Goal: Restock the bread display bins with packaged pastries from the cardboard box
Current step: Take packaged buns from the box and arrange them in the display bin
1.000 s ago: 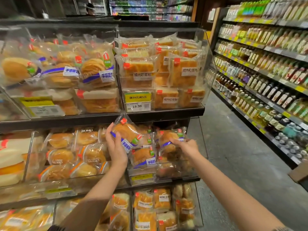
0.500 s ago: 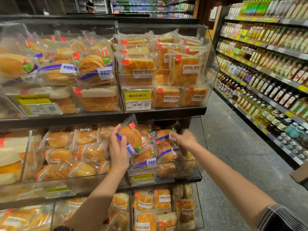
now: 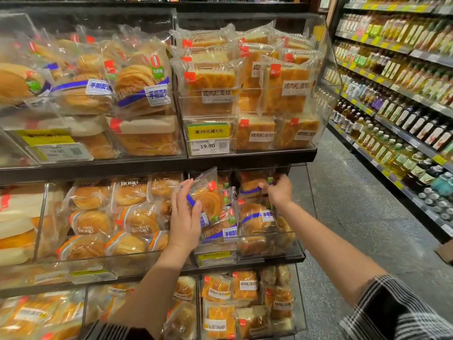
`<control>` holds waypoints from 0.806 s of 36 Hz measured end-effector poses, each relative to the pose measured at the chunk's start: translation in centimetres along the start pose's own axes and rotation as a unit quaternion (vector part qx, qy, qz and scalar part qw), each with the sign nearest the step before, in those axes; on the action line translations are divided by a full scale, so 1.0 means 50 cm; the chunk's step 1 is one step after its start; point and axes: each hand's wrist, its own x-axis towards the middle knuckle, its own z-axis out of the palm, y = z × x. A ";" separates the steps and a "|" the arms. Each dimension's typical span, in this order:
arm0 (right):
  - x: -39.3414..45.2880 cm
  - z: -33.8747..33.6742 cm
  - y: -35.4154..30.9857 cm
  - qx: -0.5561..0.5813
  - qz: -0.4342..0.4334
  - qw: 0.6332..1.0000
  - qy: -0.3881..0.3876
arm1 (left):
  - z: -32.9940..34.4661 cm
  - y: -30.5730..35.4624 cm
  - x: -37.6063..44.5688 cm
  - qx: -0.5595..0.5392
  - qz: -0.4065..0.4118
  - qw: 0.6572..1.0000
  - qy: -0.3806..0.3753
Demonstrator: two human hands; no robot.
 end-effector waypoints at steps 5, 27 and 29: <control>0.001 0.016 0.020 -0.026 0.010 0.999 -0.017 | 0.000 0.005 -0.003 -0.015 -0.021 1.000 0.007; -0.055 0.101 -0.056 -0.008 -0.009 0.989 -0.146 | 0.004 -0.012 0.016 -0.262 -0.176 0.915 0.249; -0.049 0.101 -0.059 -0.033 -0.013 0.985 -0.168 | 0.002 -0.013 0.018 -0.271 -0.189 0.909 0.255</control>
